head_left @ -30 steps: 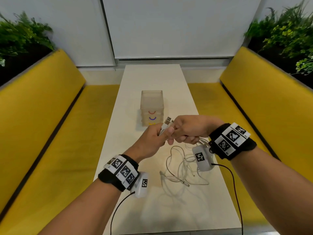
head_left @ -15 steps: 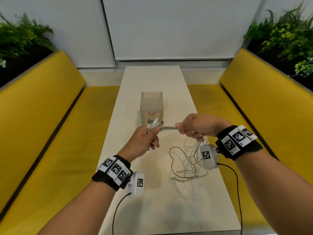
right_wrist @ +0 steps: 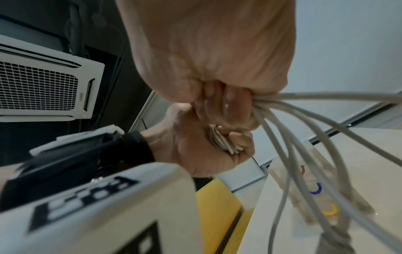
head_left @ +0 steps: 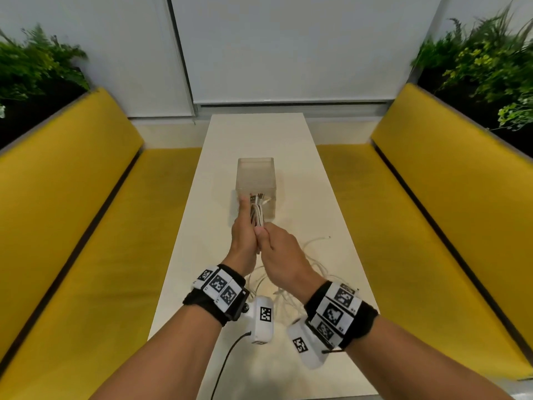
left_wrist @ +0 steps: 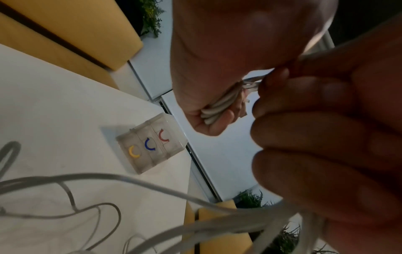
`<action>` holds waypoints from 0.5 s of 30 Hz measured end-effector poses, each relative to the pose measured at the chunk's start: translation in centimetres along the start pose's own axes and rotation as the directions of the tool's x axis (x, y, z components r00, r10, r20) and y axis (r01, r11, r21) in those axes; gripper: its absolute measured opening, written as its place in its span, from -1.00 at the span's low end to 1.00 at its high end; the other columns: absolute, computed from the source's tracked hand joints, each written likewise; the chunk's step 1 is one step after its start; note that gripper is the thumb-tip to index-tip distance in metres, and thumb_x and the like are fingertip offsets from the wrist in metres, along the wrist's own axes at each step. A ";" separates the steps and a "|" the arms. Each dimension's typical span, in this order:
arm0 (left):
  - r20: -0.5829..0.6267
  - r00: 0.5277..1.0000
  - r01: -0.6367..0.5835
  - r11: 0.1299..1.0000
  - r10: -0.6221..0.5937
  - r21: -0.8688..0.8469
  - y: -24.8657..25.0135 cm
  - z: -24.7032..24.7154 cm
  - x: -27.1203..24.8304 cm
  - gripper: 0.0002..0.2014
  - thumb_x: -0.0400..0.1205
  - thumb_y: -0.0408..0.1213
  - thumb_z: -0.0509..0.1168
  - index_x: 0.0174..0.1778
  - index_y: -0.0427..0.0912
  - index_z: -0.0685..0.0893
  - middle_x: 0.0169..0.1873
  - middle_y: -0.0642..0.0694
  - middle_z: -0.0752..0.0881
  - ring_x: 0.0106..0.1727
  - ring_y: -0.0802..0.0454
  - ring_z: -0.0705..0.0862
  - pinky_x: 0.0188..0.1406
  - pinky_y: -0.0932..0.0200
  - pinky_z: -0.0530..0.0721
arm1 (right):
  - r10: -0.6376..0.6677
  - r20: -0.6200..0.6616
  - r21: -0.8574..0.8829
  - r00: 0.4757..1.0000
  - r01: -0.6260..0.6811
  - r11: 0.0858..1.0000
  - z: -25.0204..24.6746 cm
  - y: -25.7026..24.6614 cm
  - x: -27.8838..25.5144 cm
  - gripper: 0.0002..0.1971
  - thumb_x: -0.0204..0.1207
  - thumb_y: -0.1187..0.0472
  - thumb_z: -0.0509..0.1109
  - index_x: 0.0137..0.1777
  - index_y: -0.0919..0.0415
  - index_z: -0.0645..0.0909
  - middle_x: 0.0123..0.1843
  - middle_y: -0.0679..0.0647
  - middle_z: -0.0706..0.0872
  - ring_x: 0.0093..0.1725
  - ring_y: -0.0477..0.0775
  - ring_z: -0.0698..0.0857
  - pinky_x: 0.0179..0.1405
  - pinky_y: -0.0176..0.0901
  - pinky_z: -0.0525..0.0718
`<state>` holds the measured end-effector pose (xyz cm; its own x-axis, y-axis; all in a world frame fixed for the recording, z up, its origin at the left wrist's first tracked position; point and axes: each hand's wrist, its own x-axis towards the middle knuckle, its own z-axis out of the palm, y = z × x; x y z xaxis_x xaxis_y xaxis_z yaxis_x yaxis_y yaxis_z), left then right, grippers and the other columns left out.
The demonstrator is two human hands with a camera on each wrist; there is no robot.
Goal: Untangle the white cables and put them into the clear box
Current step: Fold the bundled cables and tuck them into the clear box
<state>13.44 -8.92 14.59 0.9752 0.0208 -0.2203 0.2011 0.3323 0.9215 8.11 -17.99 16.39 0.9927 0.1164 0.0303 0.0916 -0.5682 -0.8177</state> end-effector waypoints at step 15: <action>0.069 0.998 -0.003 0.982 -0.010 0.187 -1.0 0.2 0.0 -0.64 0.75 0.02 0.27 -0.13 -0.23 0.67 -0.28 -0.22 0.71 -0.13 -0.18 0.72 -0.02 -0.05 0.72 | 0.011 0.190 -0.328 0.982 0.053 0.943 -0.7 1.6 -0.3 -0.63 0.70 0.31 0.08 0.49 0.29 0.33 0.12 0.29 0.71 -0.18 0.20 0.62 -0.24 0.07 0.56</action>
<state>13.28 -9.42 13.77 0.9772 -0.0473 -0.2071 0.2119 0.1504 0.9657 8.06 -19.52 15.45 0.9608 0.2626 -0.0884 0.1643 -0.7968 -0.5815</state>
